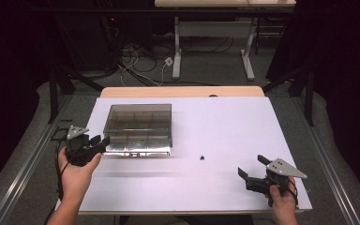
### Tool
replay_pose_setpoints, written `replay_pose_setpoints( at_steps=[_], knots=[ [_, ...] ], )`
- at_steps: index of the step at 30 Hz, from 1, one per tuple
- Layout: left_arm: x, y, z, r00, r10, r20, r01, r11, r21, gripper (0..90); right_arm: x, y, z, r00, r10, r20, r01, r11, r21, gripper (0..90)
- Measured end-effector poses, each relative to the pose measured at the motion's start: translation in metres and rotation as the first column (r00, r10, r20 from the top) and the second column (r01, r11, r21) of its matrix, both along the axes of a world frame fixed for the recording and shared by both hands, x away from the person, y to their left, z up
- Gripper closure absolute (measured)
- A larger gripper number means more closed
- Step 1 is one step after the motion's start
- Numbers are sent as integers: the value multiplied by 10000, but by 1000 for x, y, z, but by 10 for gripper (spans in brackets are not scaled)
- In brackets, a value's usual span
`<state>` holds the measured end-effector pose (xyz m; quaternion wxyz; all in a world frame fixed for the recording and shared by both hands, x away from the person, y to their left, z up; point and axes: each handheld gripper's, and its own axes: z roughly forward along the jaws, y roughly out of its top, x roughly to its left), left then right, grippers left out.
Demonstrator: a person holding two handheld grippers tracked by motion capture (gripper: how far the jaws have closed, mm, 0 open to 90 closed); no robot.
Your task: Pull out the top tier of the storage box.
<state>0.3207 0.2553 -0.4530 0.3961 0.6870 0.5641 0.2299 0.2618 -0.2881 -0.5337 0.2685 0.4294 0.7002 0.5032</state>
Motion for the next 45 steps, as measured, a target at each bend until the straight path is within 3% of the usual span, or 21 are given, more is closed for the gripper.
replay_pose_setpoints(
  at_steps=[5,8,13,16,25,32,34,40,41,45],
  knots=[
    [1,-6,2,9986,-447,276,446,9990,70,502,0,0,0,10000,17,12,-17,10000,-5,88],
    [2,-11,2,9960,-718,535,699,9969,362,456,0,0,0,10000,60,21,-60,9999,-89,88],
    [4,-21,5,9872,-1138,1119,1069,9920,666,421,0,0,0,10000,48,38,-48,10000,-64,88],
    [4,-28,7,9784,-1390,1531,1281,9886,788,407,0,0,-1,10000,55,36,-55,10000,-75,88],
    [8,-52,9,9750,-1700,1428,1750,9843,-233,363,2,-1,-1,10000,50,46,-50,10000,-6,88],
    [12,-74,9,9542,-2315,1897,2354,9719,20,234,4,-1,-2,10000,17,-16,-17,10000,-12,88],
    [12,-80,9,9478,-2424,2073,2498,9683,-96,211,3,-1,-2,10000,-11,-45,11,10000,46,88],
    [13,-98,8,9358,-2819,2114,2930,9559,-222,161,2,-2,-1,10000,-11,-18,11,10000,23,88],
    [13,-106,8,9301,-2966,2167,3105,9500,-322,157,1,-2,-1,10000,-15,42,15,10000,5,88],
    [13,-122,8,9201,-3258,2174,3418,9389,-399,155,-1,-3,0,10000,-63,34,63,10000,26,88]
  ],
)
